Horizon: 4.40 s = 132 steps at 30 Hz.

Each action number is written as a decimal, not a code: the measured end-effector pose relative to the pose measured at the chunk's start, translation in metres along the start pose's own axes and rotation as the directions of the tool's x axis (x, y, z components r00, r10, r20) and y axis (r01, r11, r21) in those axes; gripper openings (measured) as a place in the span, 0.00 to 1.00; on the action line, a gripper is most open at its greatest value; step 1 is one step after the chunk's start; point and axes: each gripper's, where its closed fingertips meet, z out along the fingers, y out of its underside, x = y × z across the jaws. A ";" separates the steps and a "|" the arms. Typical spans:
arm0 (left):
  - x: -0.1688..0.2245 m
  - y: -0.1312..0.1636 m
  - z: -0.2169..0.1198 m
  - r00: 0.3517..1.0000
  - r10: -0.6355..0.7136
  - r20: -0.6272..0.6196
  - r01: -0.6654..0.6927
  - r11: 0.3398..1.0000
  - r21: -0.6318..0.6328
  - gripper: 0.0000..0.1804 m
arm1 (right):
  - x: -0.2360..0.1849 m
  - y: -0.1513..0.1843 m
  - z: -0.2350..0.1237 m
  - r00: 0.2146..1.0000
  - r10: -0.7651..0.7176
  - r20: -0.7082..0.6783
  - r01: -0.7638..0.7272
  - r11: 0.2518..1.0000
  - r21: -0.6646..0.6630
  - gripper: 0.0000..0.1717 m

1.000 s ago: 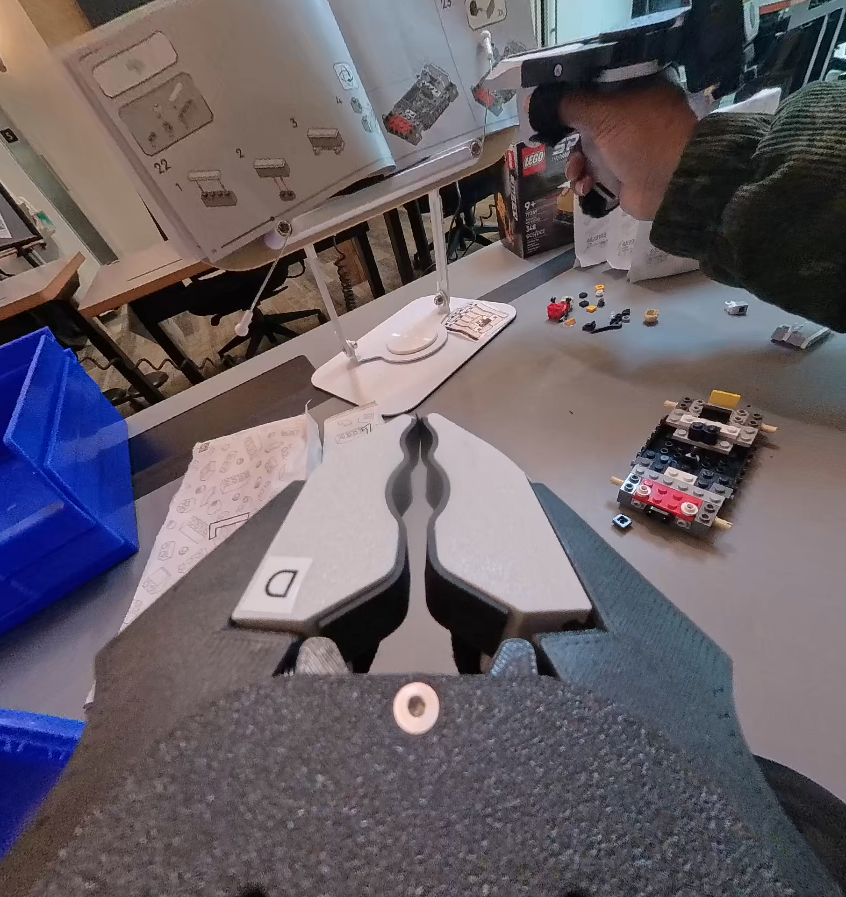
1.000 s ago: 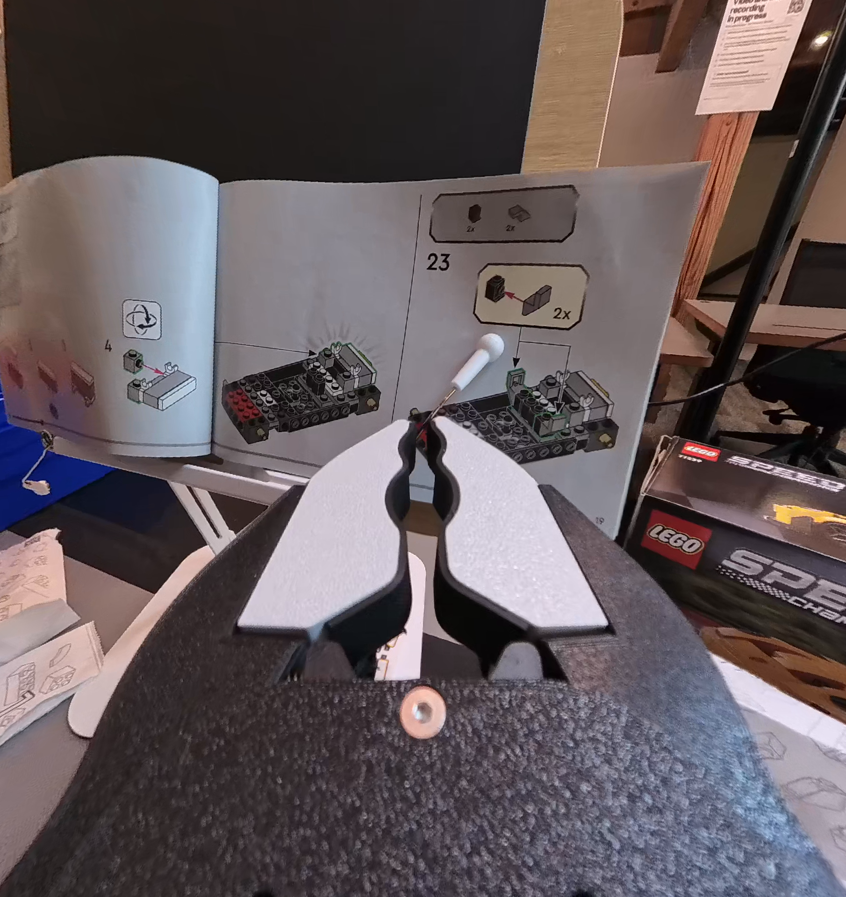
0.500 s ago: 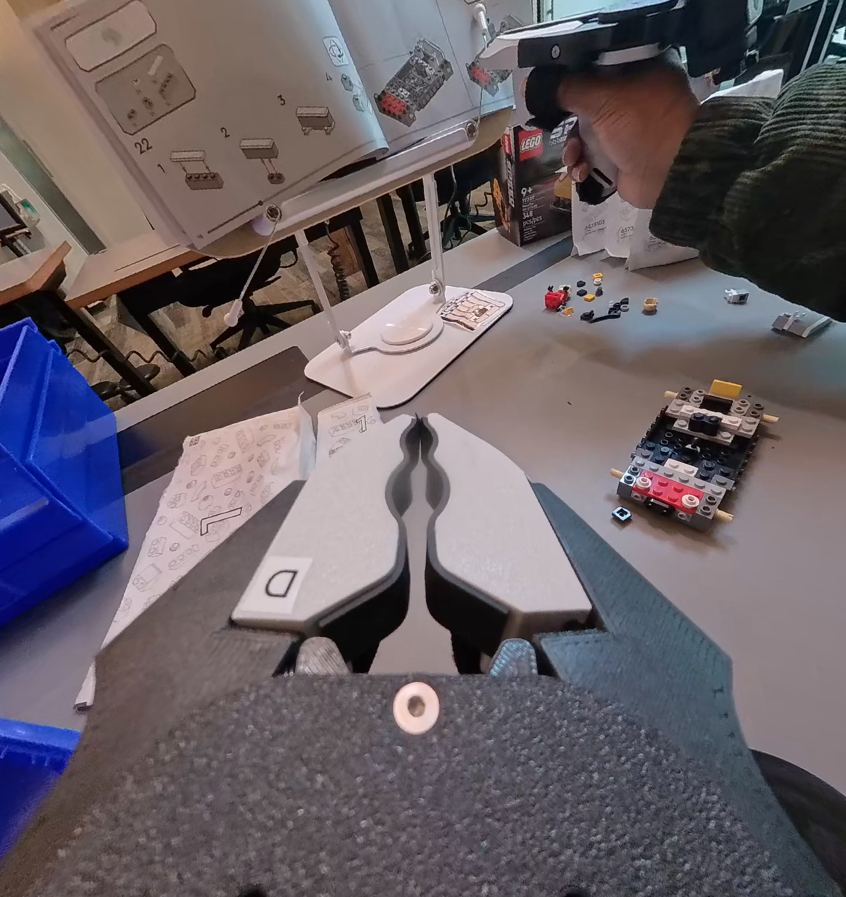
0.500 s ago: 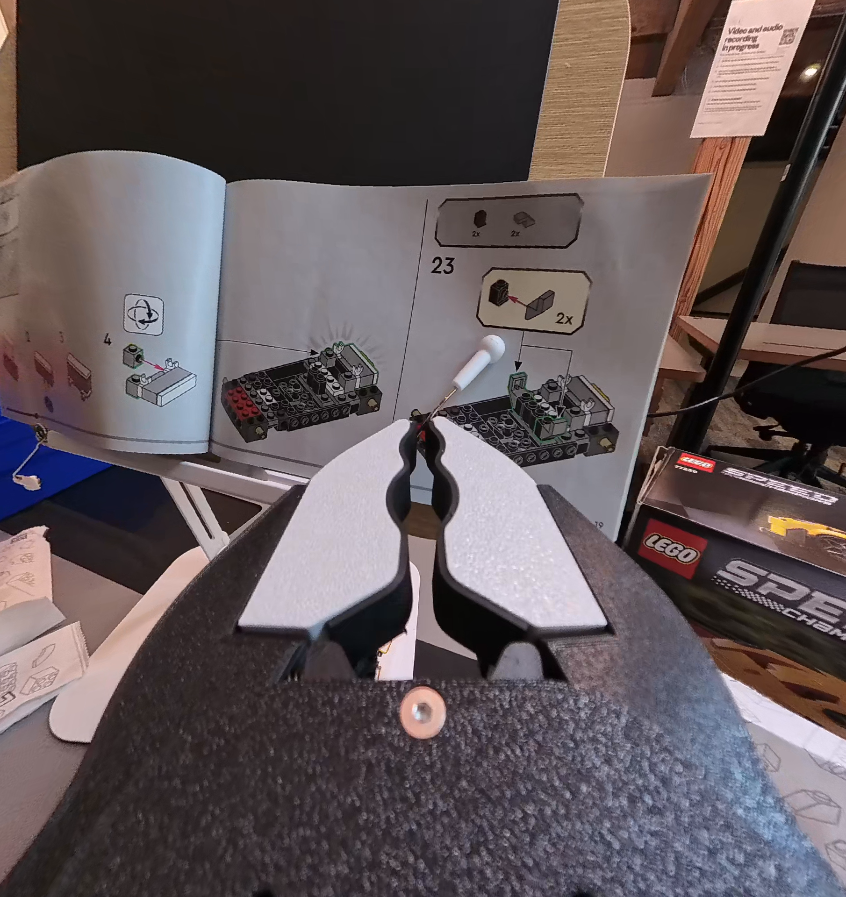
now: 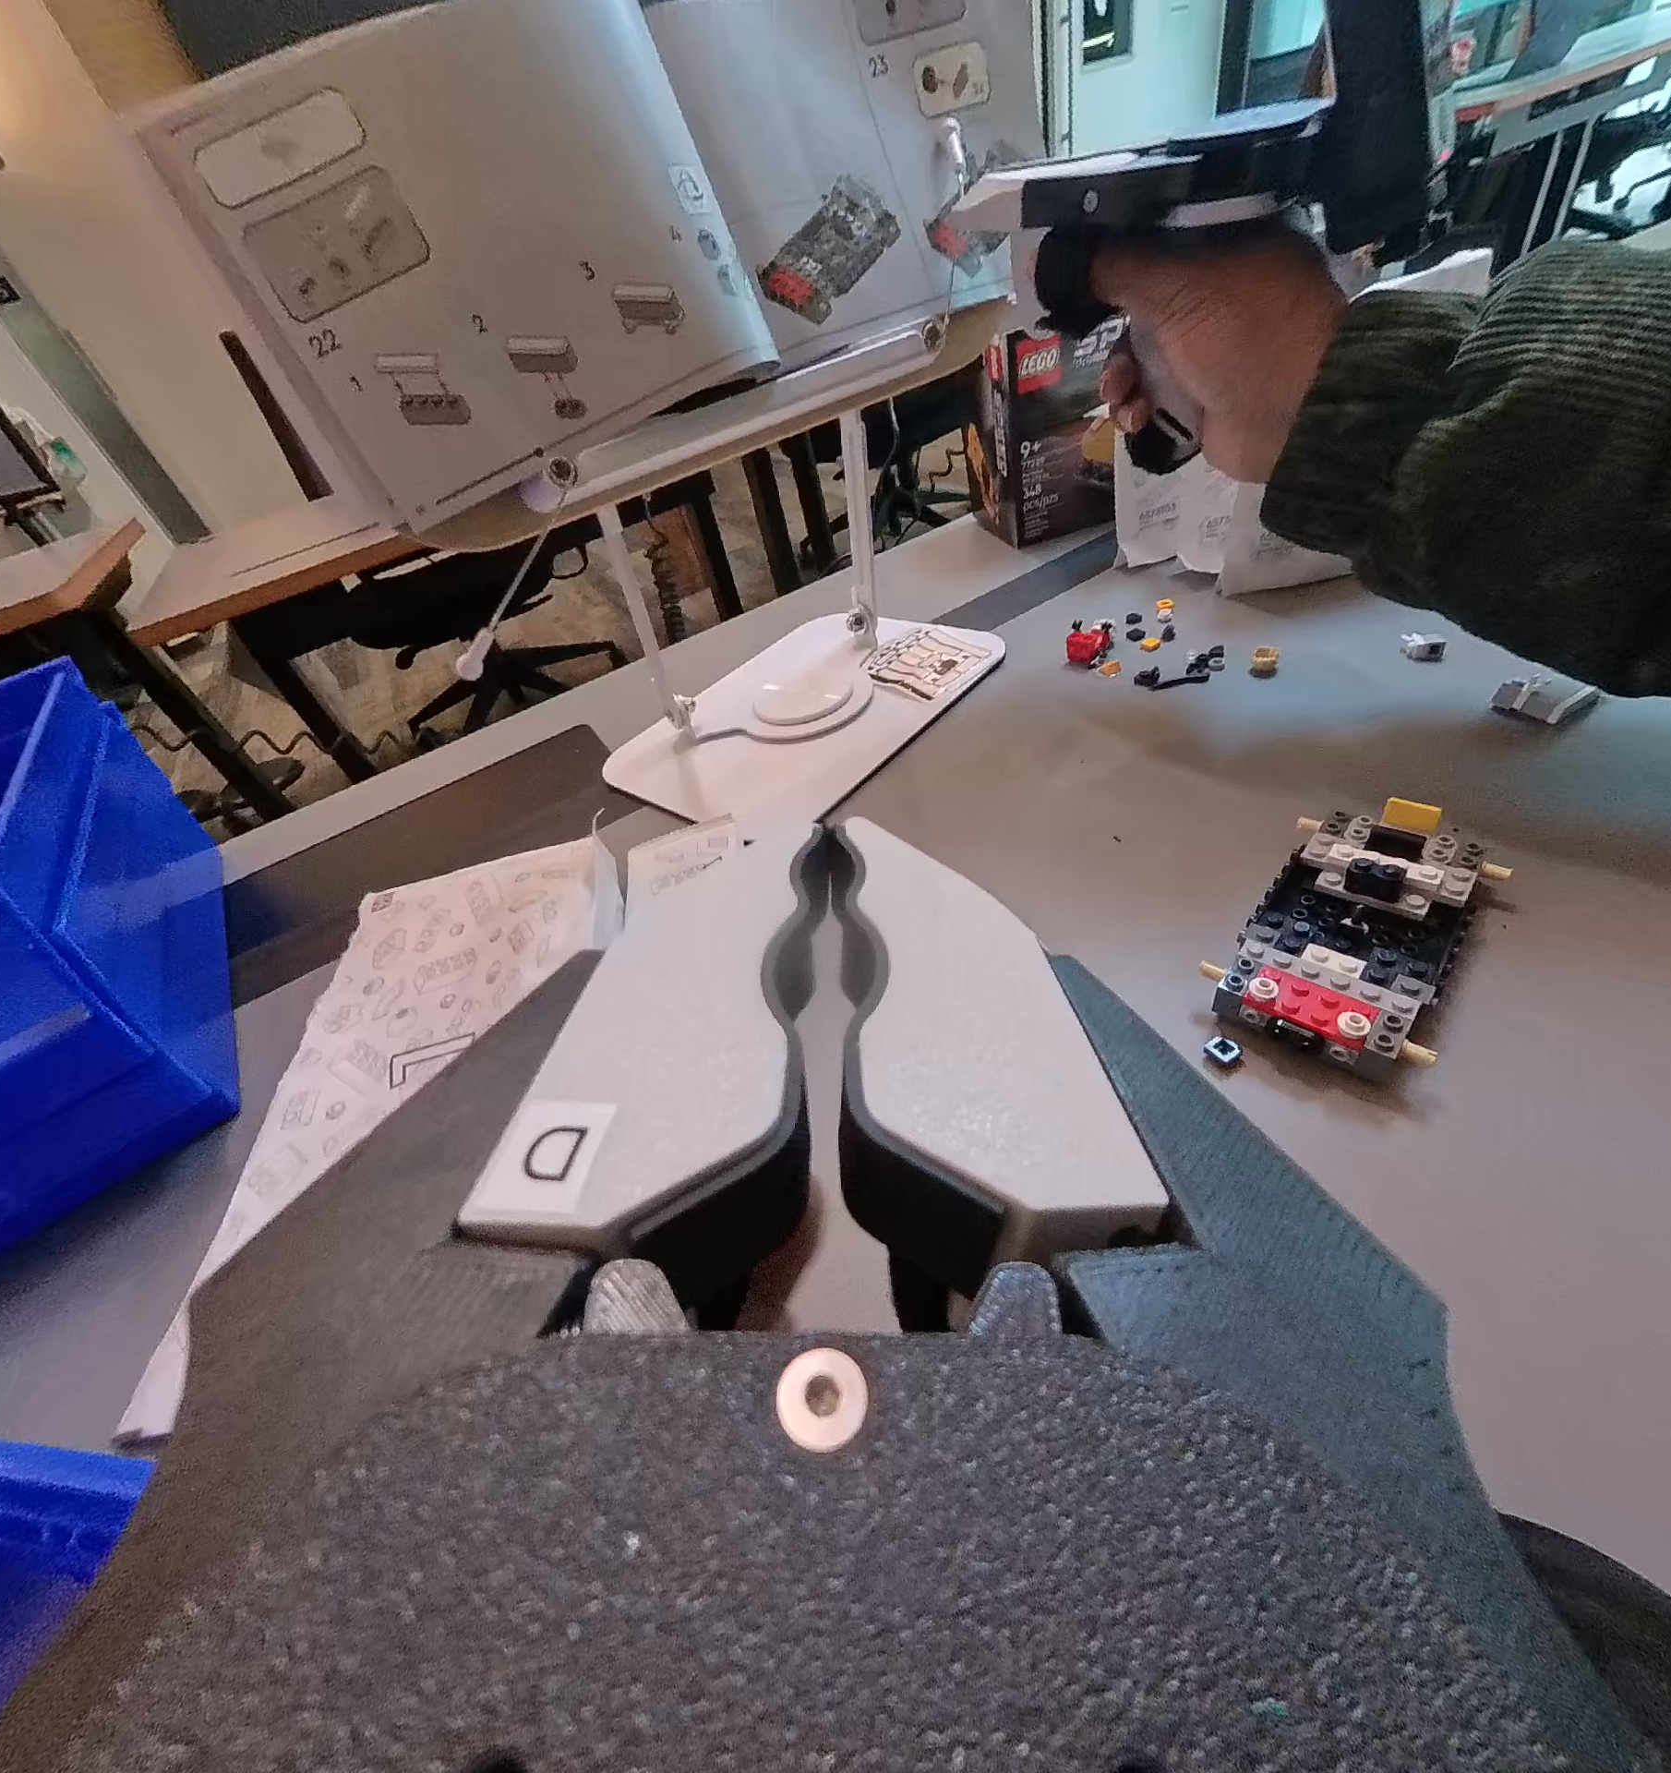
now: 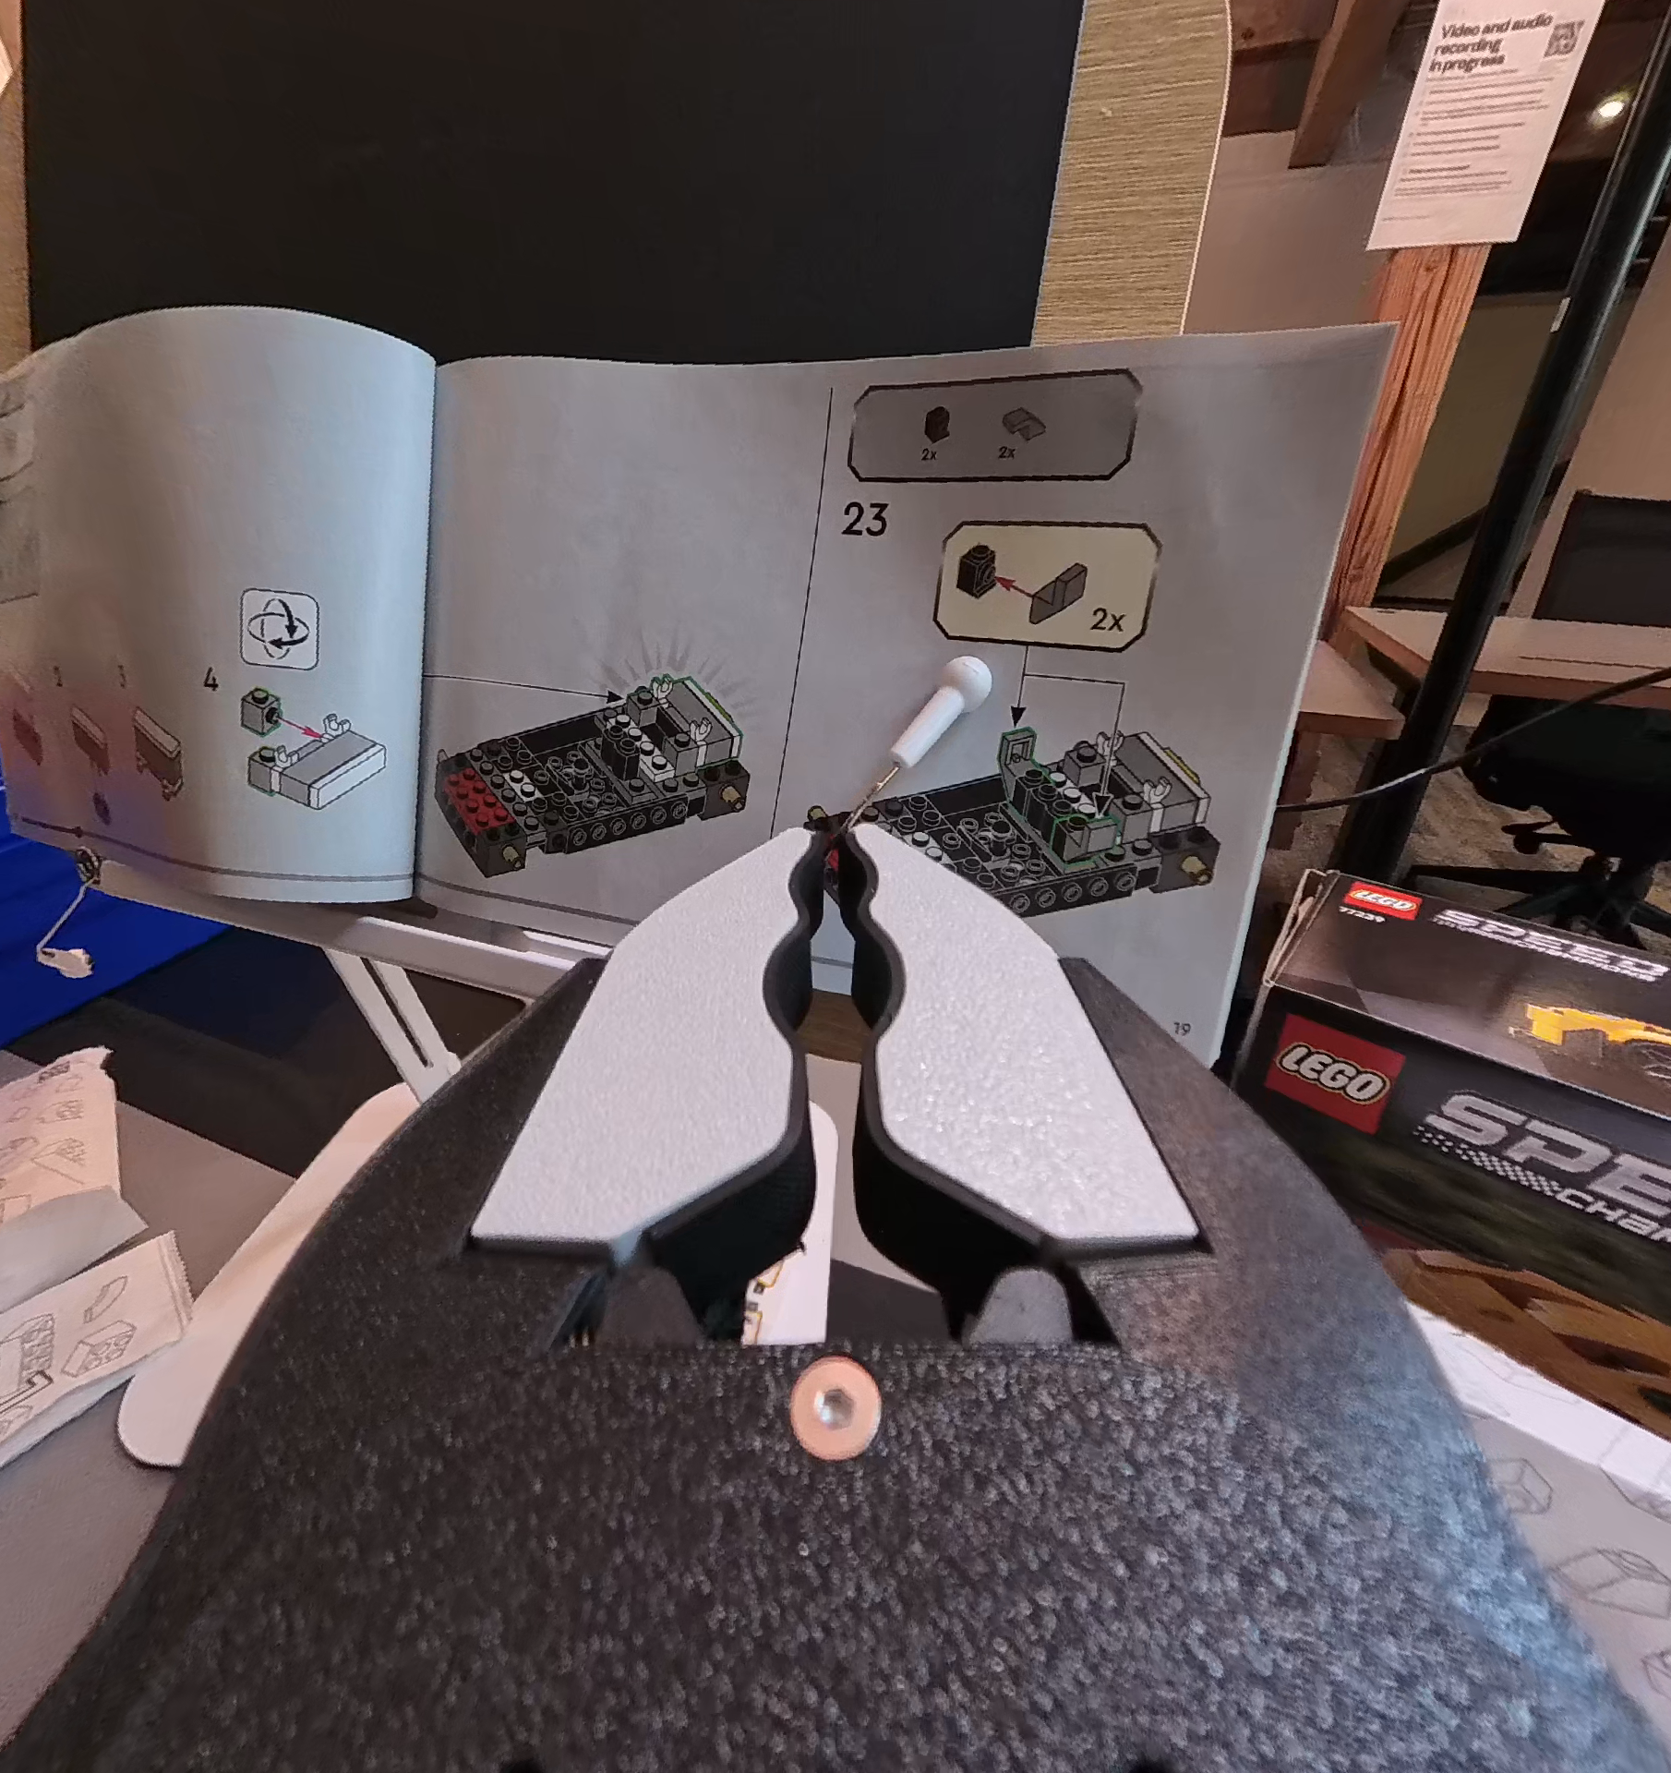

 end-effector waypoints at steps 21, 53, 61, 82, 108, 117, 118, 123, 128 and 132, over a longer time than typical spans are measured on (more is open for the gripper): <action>0.002 -0.012 -0.005 0.998 -0.053 -0.040 0.056 0.995 0.079 0.00 | 0.005 0.004 -0.003 0.998 0.064 0.013 -0.064 0.998 -0.003 0.01; 0.065 -0.010 0.013 0.940 -0.112 -0.323 0.122 0.993 0.009 0.00 | -0.005 0.155 -0.307 0.724 -0.060 0.687 0.575 0.602 -0.554 0.23; 0.126 -0.012 0.024 0.836 -0.210 -0.507 0.187 0.978 -0.097 0.00 | -0.044 0.151 -0.285 0.681 -0.090 0.727 0.582 0.669 -0.462 0.10; 0.180 -0.010 0.021 0.726 -0.061 -0.685 -0.009 0.995 -0.098 0.05 | -0.183 0.055 -0.307 0.543 -0.285 0.790 0.409 0.911 0.047 0.15; 0.211 0.049 -0.007 0.564 0.123 -0.816 -0.391 0.911 -0.133 0.05 | -0.162 0.048 -0.332 0.356 -0.024 0.934 0.297 0.951 -0.089 0.06; 0.225 0.033 -0.007 0.520 -0.063 -0.852 -0.191 0.963 -0.188 0.18 | -0.177 0.050 -0.340 0.313 0.016 0.950 0.231 0.969 -0.093 0.06; 0.225 0.022 -0.010 0.502 -0.094 -0.860 -0.127 0.975 -0.180 0.16 | -0.179 0.050 -0.341 0.311 0.014 0.950 0.231 0.969 -0.089 0.06; 0.221 -0.022 -0.020 0.312 -0.330 -0.891 0.220 0.937 -0.271 0.10 | -0.193 0.050 -0.347 0.285 -0.039 0.958 0.233 0.972 -0.030 0.06; 0.224 -0.031 -0.027 0.150 -0.446 -0.882 0.312 0.868 -0.386 0.07 | -0.199 0.046 -0.349 0.285 -0.103 0.953 0.233 0.972 0.036 0.06; 0.227 -0.036 -0.033 0.049 -0.490 -0.870 0.335 0.829 -0.448 0.04 | -0.200 0.040 -0.353 0.274 -0.125 0.953 0.214 0.975 0.067 0.06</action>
